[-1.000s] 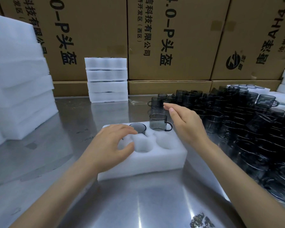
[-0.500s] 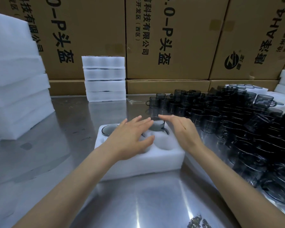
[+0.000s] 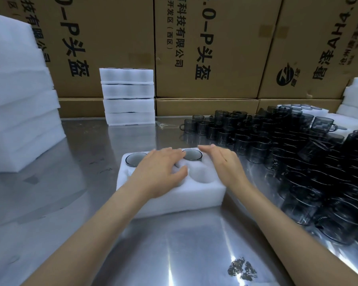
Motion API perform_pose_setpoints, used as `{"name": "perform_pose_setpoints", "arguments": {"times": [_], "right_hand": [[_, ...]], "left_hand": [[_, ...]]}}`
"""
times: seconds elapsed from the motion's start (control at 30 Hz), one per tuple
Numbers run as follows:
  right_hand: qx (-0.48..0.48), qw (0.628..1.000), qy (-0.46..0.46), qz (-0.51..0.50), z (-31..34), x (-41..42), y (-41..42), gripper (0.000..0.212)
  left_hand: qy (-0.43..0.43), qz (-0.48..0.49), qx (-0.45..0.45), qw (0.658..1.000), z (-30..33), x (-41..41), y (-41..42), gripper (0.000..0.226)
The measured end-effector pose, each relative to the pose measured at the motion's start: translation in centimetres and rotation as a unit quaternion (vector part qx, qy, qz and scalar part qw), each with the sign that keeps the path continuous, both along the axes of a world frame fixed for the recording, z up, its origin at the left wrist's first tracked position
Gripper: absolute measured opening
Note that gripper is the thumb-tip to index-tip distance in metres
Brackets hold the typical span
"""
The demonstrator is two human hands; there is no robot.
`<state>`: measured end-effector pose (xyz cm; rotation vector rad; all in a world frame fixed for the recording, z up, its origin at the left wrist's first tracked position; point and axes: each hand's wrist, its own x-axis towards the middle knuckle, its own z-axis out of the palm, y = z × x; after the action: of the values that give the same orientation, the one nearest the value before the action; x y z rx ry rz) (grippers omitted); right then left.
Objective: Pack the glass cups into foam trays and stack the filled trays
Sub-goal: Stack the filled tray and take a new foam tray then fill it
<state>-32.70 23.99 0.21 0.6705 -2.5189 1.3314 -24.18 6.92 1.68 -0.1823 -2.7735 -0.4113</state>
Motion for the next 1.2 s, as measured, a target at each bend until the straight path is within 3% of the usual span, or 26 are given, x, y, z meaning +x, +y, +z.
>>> {"name": "perform_pose_setpoints", "arguments": {"times": [0.13,0.27,0.37,0.47,0.6,0.7,0.93,1.03,1.1,1.2], "right_hand": [[0.089,0.984,0.088,-0.129,0.5,-0.6,1.6,0.038],[0.192,0.936,0.105,-0.277,2.1,-1.2,3.6,0.045],[0.188,0.903,0.096,-0.375,3.6,-1.5,5.4,0.046],[0.19,0.882,0.02,-0.431,4.9,-2.2,7.4,0.051],[0.231,0.855,-0.1,-0.454,5.4,-3.5,9.3,0.061],[0.247,0.841,-0.126,-0.464,5.2,-4.2,10.2,0.065],[0.247,0.826,-0.069,-0.501,4.6,-4.9,11.1,0.051],[0.254,0.823,-0.054,-0.505,4.7,-4.9,11.1,0.031],[0.25,0.83,-0.036,-0.497,4.9,-4.6,10.9,0.02],[0.194,0.869,0.044,-0.454,5.5,-3.6,10.3,0.019]], "left_hand": [[0.118,0.004,0.013,0.993,0.3,1.3,0.3,0.042],[0.061,0.033,0.079,0.994,-0.2,1.0,0.0,0.024],[0.031,0.046,0.116,0.992,-0.3,0.6,-0.1,0.02],[0.029,0.049,0.12,0.991,-0.3,0.5,-0.1,0.02],[0.036,0.051,0.137,0.989,-0.5,0.2,-0.2,0.018],[0.041,0.048,0.145,0.987,-0.6,0.1,-0.2,0.017],[0.043,0.045,0.152,0.986,-0.6,0.3,-0.2,0.019],[0.056,0.043,0.13,0.989,-0.3,0.6,0.1,0.018],[0.089,0.033,0.109,0.989,-0.1,1.1,0.3,0.017],[0.149,-0.016,0.083,0.985,0.4,2.0,0.5,0.017]]}}
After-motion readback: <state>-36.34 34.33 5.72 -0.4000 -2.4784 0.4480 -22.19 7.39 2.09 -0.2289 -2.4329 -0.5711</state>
